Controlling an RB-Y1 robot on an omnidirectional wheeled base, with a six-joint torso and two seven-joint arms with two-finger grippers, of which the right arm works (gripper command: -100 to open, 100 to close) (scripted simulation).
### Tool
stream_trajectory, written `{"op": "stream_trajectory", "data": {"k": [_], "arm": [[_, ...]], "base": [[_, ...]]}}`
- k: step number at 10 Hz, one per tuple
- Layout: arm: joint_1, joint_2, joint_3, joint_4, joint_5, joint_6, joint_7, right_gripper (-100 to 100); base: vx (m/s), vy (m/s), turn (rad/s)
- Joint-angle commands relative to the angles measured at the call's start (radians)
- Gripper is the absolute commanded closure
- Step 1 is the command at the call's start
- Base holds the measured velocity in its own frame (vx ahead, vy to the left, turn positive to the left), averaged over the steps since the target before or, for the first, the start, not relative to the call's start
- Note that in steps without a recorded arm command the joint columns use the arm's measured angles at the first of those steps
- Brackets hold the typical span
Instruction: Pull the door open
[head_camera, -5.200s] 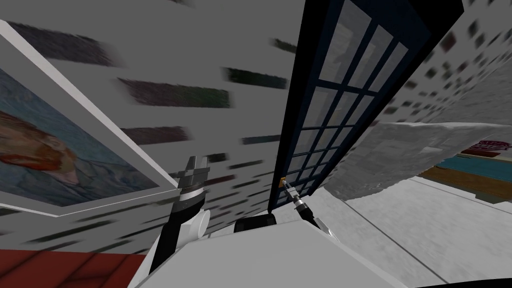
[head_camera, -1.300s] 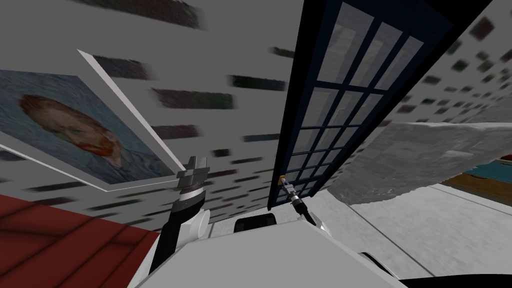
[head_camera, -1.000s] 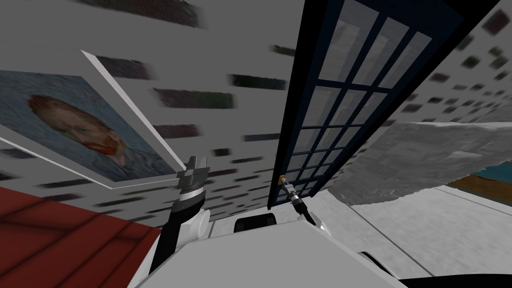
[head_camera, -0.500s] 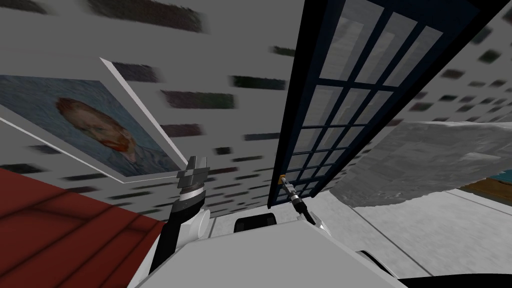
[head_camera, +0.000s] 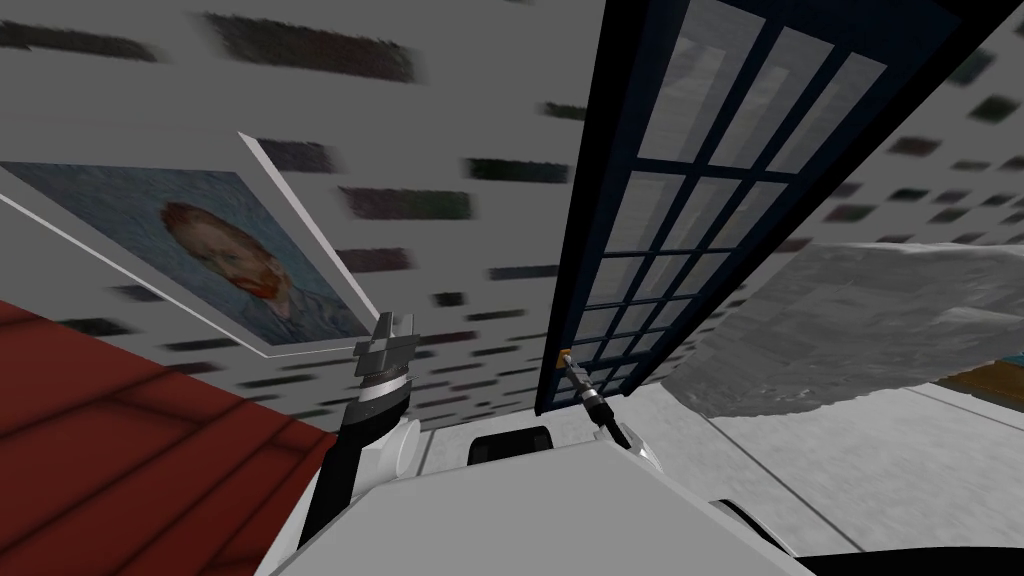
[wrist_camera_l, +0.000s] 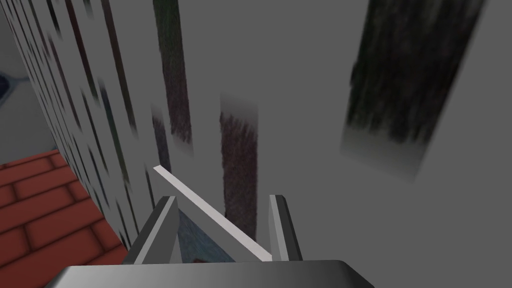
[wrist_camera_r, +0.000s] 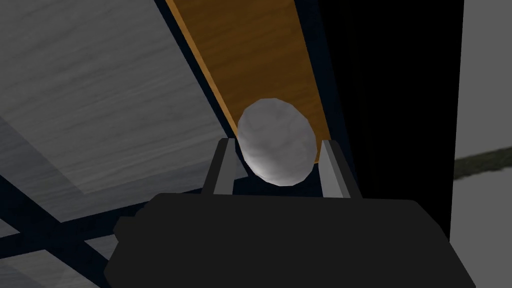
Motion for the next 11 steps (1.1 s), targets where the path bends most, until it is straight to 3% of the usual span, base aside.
{"op": "stream_trajectory", "data": {"k": [1,11], "arm": [[0.000,0.003,0.005,0.003,-0.010,0.002,-0.050,100],[-0.008,0.004,0.018,0.006,-0.062,0.010,-0.286,100]], "base": [[-0.048,-0.013,0.065],[-0.034,-0.011,0.046]]}}
